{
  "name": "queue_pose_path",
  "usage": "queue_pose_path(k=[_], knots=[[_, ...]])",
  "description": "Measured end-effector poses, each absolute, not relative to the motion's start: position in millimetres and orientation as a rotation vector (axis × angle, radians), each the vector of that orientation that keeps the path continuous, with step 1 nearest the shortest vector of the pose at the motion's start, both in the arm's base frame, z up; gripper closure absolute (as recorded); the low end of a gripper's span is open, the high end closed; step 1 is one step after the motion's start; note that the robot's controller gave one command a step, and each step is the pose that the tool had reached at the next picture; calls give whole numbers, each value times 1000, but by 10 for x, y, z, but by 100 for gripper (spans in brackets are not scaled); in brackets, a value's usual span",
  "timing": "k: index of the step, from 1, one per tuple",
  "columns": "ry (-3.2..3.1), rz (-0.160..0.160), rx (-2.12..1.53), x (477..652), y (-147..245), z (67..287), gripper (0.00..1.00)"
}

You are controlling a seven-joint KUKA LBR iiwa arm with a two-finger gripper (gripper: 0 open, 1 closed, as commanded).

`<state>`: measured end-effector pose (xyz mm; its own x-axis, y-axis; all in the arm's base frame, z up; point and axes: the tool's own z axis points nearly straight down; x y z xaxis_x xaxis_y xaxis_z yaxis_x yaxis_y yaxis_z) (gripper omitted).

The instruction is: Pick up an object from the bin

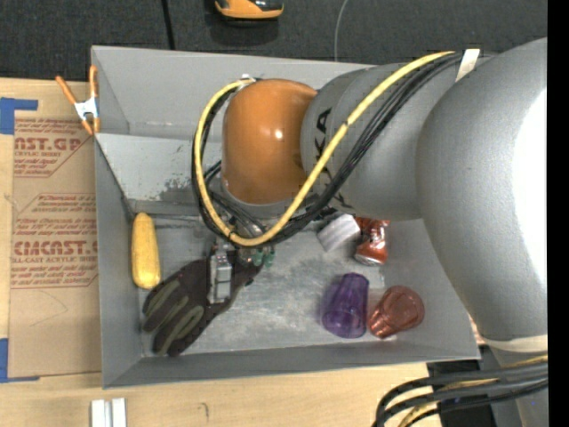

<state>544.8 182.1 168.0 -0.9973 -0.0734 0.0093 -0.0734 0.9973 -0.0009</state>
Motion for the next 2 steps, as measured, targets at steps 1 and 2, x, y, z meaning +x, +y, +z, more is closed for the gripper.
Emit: queue_pose_path(k=[1,2], knots=[[-3117,-4,402,5512,1455,710,100],[-3120,-3,402,5518,1451,708,0]])
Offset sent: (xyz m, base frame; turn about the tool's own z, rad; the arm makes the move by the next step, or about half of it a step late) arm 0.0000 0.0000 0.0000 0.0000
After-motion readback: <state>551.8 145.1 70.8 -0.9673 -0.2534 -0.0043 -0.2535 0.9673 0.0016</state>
